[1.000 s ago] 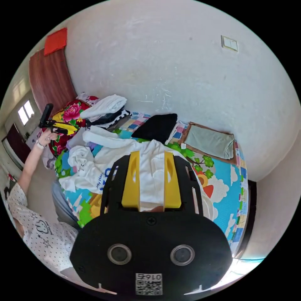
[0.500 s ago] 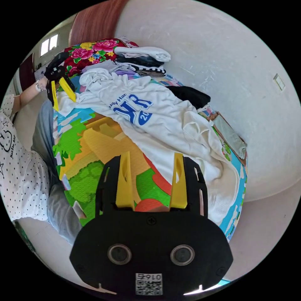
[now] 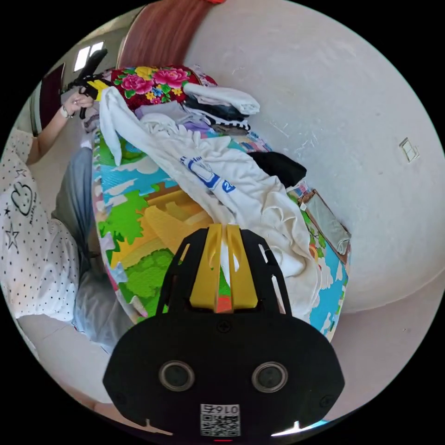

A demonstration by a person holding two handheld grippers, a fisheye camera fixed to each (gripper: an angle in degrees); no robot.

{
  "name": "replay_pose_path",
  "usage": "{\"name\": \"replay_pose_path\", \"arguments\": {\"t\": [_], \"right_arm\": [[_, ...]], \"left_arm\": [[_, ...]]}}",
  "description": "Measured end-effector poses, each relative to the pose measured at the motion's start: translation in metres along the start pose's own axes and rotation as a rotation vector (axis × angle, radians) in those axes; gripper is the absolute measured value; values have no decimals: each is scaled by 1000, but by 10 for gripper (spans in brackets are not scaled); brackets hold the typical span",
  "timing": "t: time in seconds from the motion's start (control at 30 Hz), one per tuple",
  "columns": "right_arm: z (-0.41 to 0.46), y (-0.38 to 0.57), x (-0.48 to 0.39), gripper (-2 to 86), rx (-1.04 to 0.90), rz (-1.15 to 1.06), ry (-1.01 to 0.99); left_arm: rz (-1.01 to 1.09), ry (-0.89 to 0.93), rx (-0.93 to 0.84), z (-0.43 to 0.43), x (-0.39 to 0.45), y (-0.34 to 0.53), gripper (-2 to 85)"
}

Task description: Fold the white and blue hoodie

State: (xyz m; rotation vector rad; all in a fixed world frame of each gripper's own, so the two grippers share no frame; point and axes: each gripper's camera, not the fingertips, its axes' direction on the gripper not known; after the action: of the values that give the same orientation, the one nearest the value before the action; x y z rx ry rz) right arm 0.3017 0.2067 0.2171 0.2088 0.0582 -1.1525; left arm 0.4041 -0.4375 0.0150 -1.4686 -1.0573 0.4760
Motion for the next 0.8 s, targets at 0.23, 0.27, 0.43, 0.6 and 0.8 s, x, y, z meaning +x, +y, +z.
{"name": "replay_pose_path", "arguments": {"t": [0.23,0.27,0.43,0.6,0.8], "right_arm": [[-74,43,-24,10,112,-128,-214],[-72,47,-28,11,86,-140,-268],[-47,48,-22,27,53,-63,-291],[-34,46,27,164,201,128,-500],[10,29,58,172,33,287,56]], "left_arm": [[223,166,-13,-36,92,-5,-4],[241,176,-15,-30,102,-3,-3],[123,136,-80,19,95,-13,6],[-15,-264,-265,99,48,-20,41],[-217,-191,-307,164,27,9,112]]}}
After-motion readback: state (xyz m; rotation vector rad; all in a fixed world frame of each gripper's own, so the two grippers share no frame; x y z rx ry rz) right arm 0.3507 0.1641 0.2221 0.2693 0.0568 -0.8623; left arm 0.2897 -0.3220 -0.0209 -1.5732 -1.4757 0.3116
